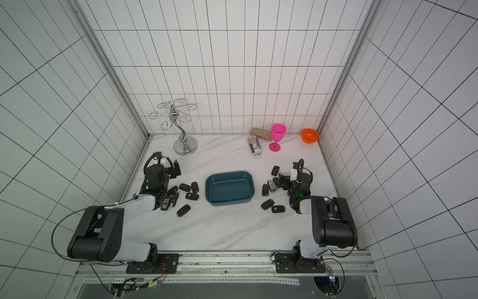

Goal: Place the car key into the storage box
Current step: Pick up the car key from the center of the board.

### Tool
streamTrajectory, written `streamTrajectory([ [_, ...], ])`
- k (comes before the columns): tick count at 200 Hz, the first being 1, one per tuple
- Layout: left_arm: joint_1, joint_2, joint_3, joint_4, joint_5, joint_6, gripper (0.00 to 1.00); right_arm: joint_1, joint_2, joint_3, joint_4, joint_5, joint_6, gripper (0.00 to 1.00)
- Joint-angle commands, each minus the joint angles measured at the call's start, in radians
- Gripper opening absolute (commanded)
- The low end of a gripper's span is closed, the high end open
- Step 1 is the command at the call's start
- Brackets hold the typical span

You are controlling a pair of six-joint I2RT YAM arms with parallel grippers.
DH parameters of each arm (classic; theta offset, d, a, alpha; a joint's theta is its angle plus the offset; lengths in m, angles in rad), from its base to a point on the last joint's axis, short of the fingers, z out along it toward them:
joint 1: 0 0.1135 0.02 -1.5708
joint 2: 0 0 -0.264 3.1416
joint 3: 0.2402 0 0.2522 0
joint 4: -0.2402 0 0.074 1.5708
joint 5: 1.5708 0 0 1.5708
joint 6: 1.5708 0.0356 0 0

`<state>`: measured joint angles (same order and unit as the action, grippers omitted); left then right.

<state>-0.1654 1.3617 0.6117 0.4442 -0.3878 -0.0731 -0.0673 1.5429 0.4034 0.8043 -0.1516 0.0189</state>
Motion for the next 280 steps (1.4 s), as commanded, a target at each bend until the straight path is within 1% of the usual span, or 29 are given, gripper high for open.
streamTrajectory([
  [1, -0.094, -0.089, 0.171, -0.337, -0.262, -0.043, 0.99, -0.011, -0.015, 0.033, -0.004, 0.047, 0.019, 0.99],
  [9, -0.121, -0.109, 0.241, -0.488, -0.238, -0.113, 0.99, -0.011, -0.014, 0.034, -0.007, 0.051, 0.020, 0.99],
  [17, -0.152, -0.131, 0.282, -0.585, -0.217, -0.154, 0.98, -0.009, -0.014, 0.035, -0.008, 0.054, 0.019, 0.98],
  [32, -0.232, -0.198, 0.284, -0.668, -0.166, -0.161, 0.99, -0.010, -0.019, 0.038, -0.018, 0.074, 0.029, 0.99],
  [43, -0.277, -0.274, 0.255, -0.697, -0.121, -0.201, 0.99, -0.007, -0.018, 0.039, -0.019, 0.079, 0.027, 0.99],
  [55, -0.278, -0.363, 0.211, -0.715, 0.025, -0.275, 0.99, -0.006, -0.031, 0.049, -0.034, 0.087, 0.035, 0.98],
  [67, -0.277, -0.418, 0.207, -0.776, 0.116, -0.319, 0.99, -0.006, -0.058, 0.113, -0.178, 0.077, 0.027, 0.99],
  [80, -0.279, -0.432, 0.231, -0.852, 0.204, -0.291, 0.99, -0.006, -0.062, 0.181, -0.295, 0.045, 0.011, 0.98],
  [87, -0.279, -0.431, 0.250, -0.897, 0.213, -0.286, 0.99, -0.003, -0.070, 0.199, -0.331, 0.044, 0.007, 0.99],
  [103, -0.279, -0.433, 0.267, -0.940, 0.224, -0.254, 0.99, 0.009, -0.125, 0.189, -0.359, 0.098, 0.026, 0.99],
  [116, -0.275, -0.428, 0.290, -0.981, 0.207, -0.234, 0.99, 0.010, -0.197, 0.188, -0.402, 0.121, 0.088, 0.98],
  [134, -0.254, -0.393, 0.332, -1.055, 0.205, -0.206, 0.99, 0.016, -0.312, 0.180, -0.426, 0.049, 0.227, 0.99],
  [147, -0.225, -0.352, 0.352, -1.092, 0.213, -0.200, 0.98, 0.039, -0.387, 0.175, -0.447, 0.030, 0.317, 0.99],
  [156, -0.196, -0.319, 0.367, -1.127, 0.229, -0.209, 0.96, 0.054, -0.431, 0.198, -0.530, 0.008, 0.358, 0.99],
  [164, -0.176, -0.288, 0.378, -1.154, 0.218, -0.227, 0.95, 0.067, -0.457, 0.237, -0.640, 0.009, 0.386, 0.99],
  [181, -0.117, -0.215, 0.404, -1.206, 0.228, -0.242, 0.93, 0.086, -0.470, 0.340, -0.877, 0.026, 0.437, 0.99],
  [189, -0.093, -0.178, 0.420, -1.231, 0.223, -0.244, 0.93, 0.105, -0.465, 0.385, -0.973, 0.033, 0.435, 0.99],
  [207, -0.066, -0.069, 0.464, -1.283, 0.175, -0.250, 0.93, 0.169, -0.434, 0.464, -1.102, 0.025, 0.404, 0.99],
  [217, -0.060, -0.002, 0.500, -1.314, 0.145, -0.273, 0.93, 0.219, -0.401, 0.524, -1.203, 0.048, 0.366, 0.99],
  [231, -0.041, 0.088, 0.548, -1.349, 0.140, -0.290, 0.92, 0.288, -0.344, 0.594, -1.326, 0.081, 0.329, 0.99],
  [249, 0.009, 0.191, 0.608, -1.394, 0.203, -0.306, 0.85, 0.373, -0.287, 0.629, -1.404, 0.099, 0.303, 0.99],
  [255, 0.025, 0.209, 0.605, -1.385, 0.218, -0.310, 0.84, 0.407, -0.277, 0.635, -1.422, 0.124, 0.295, 0.99],
  [266, 0.062, 0.222, 0.588, -1.345, 0.262, -0.315, 0.78, 0.462, -0.265, 0.632, -1.435, 0.162, 0.282, 0.99],
  [280, 0.114, 0.224, 0.565, -1.307, 0.332, -0.323, 0.79, 0.507, -0.265, 0.610, -1.430, 0.183, 0.284, 0.99],
])
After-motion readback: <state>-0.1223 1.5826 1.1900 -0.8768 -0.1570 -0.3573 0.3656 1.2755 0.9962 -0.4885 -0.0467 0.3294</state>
